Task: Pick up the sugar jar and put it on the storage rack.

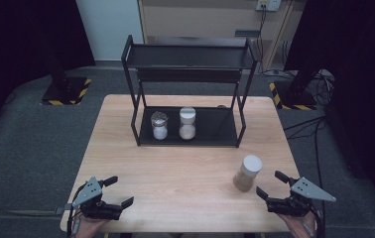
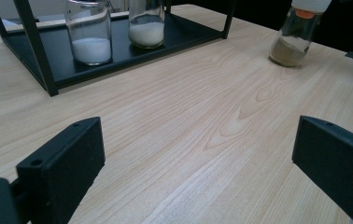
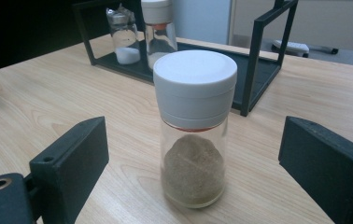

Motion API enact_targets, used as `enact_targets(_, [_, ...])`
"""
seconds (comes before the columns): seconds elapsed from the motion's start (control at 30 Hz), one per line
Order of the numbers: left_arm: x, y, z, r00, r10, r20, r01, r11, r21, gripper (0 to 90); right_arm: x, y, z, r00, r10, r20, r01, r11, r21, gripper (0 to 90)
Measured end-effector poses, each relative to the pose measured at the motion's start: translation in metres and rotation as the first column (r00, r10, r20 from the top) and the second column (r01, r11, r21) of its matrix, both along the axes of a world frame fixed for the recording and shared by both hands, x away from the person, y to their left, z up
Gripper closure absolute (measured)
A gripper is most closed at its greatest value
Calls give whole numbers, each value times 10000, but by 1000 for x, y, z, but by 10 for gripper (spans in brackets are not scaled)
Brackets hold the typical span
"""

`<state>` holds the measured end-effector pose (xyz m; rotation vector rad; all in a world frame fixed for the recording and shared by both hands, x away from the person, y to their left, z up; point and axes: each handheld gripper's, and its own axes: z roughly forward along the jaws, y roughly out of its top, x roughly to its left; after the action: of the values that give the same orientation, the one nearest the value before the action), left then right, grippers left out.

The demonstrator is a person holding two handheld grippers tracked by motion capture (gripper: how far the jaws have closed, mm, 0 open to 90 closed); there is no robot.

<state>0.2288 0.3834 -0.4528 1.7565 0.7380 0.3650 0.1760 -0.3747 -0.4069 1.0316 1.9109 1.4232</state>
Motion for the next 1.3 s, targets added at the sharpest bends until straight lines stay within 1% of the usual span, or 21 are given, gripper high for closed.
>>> enact_targets(0.1, [0,0,0,10000,-23,21,23,10000,5,13,0,-1,-1,10000,81,49,-81,10000,-25,85])
enact_targets(0.17, [0,0,0,10000,-53,36,53,10000,-8,13,-1,-2,-2,9997,199,112,-198,9997,-140,85])
enact_targets(0.37, [1,0,0,9999,-145,69,145,9999,2,13,2,-4,-4,9991,420,48,-419,9991,-119,84])
enact_targets(1.3, [1,0,-1,9997,-205,93,205,9998,-22,13,3,-4,-5,9991,419,-114,-420,9991,-80,83])
